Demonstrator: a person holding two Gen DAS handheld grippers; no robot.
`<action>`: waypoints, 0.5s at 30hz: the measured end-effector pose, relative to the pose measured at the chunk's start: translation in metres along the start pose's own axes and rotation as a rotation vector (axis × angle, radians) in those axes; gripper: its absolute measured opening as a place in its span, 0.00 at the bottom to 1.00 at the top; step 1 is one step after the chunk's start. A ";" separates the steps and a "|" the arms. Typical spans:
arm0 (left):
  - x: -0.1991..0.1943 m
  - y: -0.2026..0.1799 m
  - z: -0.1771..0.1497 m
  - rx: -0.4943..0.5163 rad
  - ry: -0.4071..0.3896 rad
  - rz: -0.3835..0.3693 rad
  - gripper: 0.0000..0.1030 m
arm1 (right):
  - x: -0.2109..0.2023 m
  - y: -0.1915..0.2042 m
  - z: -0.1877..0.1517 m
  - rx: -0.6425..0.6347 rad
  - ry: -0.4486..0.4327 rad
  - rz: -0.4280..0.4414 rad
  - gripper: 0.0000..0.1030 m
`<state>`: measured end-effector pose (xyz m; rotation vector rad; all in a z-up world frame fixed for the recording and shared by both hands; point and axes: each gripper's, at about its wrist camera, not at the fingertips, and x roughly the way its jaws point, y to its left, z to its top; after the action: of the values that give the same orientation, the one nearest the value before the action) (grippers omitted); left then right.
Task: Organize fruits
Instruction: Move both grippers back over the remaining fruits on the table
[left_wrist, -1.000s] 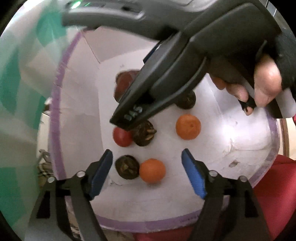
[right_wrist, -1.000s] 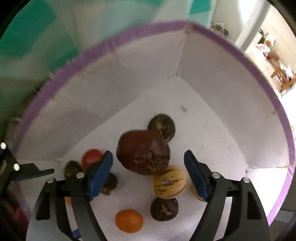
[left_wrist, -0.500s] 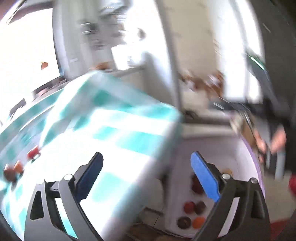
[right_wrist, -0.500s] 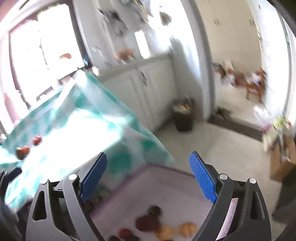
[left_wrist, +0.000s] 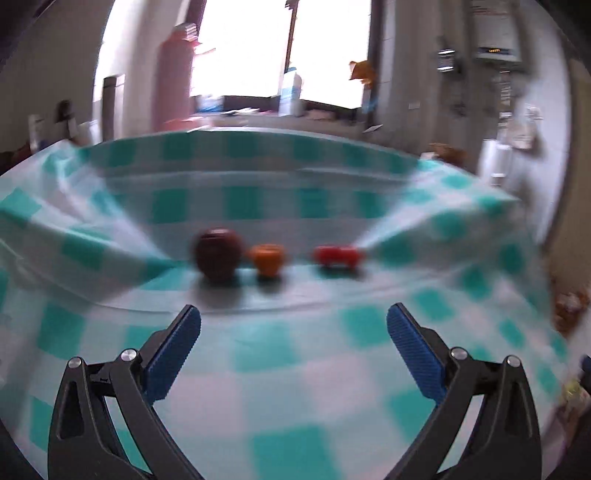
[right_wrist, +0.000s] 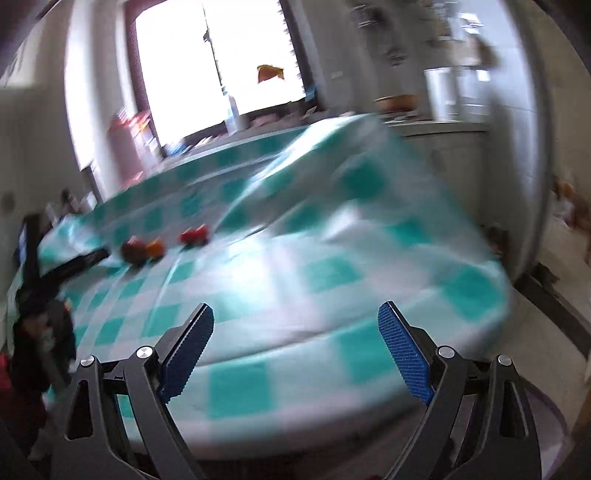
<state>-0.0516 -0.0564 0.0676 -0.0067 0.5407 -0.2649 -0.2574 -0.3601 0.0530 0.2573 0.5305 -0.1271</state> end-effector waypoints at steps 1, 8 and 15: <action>0.010 0.012 0.004 -0.012 0.011 0.040 0.98 | 0.007 0.010 -0.001 -0.025 0.017 0.012 0.85; 0.054 0.081 0.016 -0.210 0.071 0.063 0.98 | 0.087 0.108 0.024 -0.275 0.102 -0.003 0.85; 0.056 0.103 0.007 -0.315 0.106 0.023 0.98 | 0.178 0.144 0.059 -0.238 0.230 0.024 0.85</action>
<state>0.0235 0.0284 0.0380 -0.2928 0.6834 -0.1561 -0.0498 -0.2474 0.0407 0.0456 0.7641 -0.0098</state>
